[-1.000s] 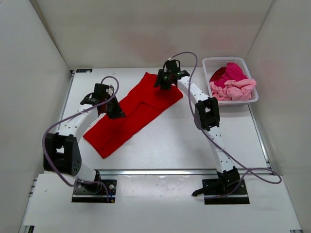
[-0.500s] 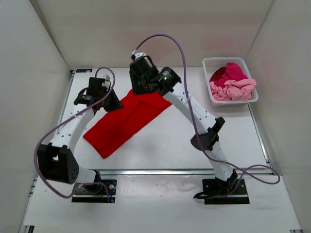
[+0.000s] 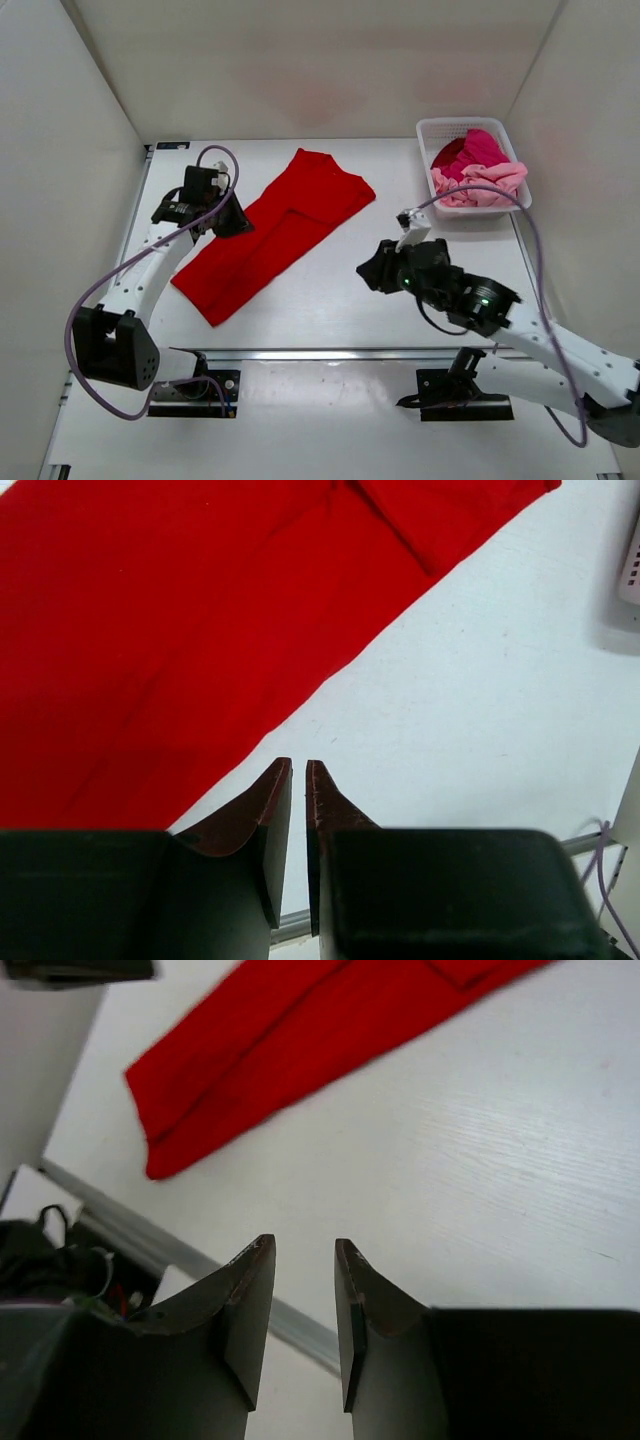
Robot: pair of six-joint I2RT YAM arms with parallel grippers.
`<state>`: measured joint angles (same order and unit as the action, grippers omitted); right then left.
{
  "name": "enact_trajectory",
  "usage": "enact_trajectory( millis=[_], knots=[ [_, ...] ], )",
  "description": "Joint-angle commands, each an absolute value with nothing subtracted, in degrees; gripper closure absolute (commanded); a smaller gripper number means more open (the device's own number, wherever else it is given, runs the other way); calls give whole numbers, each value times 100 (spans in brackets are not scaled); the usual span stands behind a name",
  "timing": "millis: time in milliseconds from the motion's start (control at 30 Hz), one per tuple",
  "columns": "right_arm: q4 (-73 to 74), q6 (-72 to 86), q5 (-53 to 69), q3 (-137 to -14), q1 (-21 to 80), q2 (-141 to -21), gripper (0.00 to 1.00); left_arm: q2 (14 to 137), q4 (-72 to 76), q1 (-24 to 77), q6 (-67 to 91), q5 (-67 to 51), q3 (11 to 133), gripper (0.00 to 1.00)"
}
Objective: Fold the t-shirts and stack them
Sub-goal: Rotate the rectangle-folded T-shirt at the center of the board.
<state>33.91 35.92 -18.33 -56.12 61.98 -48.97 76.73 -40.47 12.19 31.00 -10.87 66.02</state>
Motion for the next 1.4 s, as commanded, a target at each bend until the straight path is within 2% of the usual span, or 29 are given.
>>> enact_trajectory(
  millis=[0, 67, 100, 167, 200, 233, 267, 367, 400, 533, 633, 867, 1067, 1200, 1367],
  knots=[
    [361, 3807, 87, -4455, 5204, -5385, 73, 7444, -4166, 1231, 3033, -862, 6592, 77],
    [1349, 3438, -944, -4979, 5588, -6141, 70, 7418, -4210, 1169, 2980, -678, 6583, 78],
    [1406, 3254, -1071, -5262, 5833, -6692, 63, 7418, -4236, 1125, 2936, -564, 6583, 77],
    [1066, 3181, -967, -5353, 6159, -7275, 56, 7409, -4245, 1037, 2857, -563, 6513, 77],
    [602, 3251, -732, -5213, 6161, -7373, 43, 7409, -4263, 985, 2874, -545, 6452, 77],
    [380, 3513, -573, -5055, 5987, -7539, 37, 7392, -4210, 915, 2857, -536, 6434, 77],
    [73, 3794, -319, -4958, 5994, -7706, 42, 7392, -4236, 862, 2822, -475, 6468, 78],
    [44, 4314, -930, -5089, 6256, -8400, 61, 7479, -4315, 765, 2751, -264, 6618, 78],
    [-147, 4429, -1140, -5071, 6319, -8559, 63, 7497, -4298, 791, 2768, -220, 6627, 77],
    [-869, 5578, -1027, -5053, 6433, -9481, 56, 7629, -4297, 765, 2751, -220, 6837, 78],
    [-844, 5765, -1212, -5570, 6582, -10166, 56, 7708, -4280, 861, 2725, -158, 6952, 78],
    [-1283, 6337, -1283, -6440, 6732, -11302, 43, 7725, -4368, 975, 2619, -9, 7355, 77],
    [-1098, 7013, -1292, -7180, 6768, -12260, 49, 7866, -4403, 1081, 2593, 97, 7725, 77],
    [-1090, 7321, -1363, -7049, 6672, -12340, 72, 7901, -4324, 1011, 2549, 26, 7594, 76],
    [-1204, 7523, -1301, -6681, 6601, -12155, 92, 7884, -4342, 1037, 2522, 18, 7532, 76]
  ],
)
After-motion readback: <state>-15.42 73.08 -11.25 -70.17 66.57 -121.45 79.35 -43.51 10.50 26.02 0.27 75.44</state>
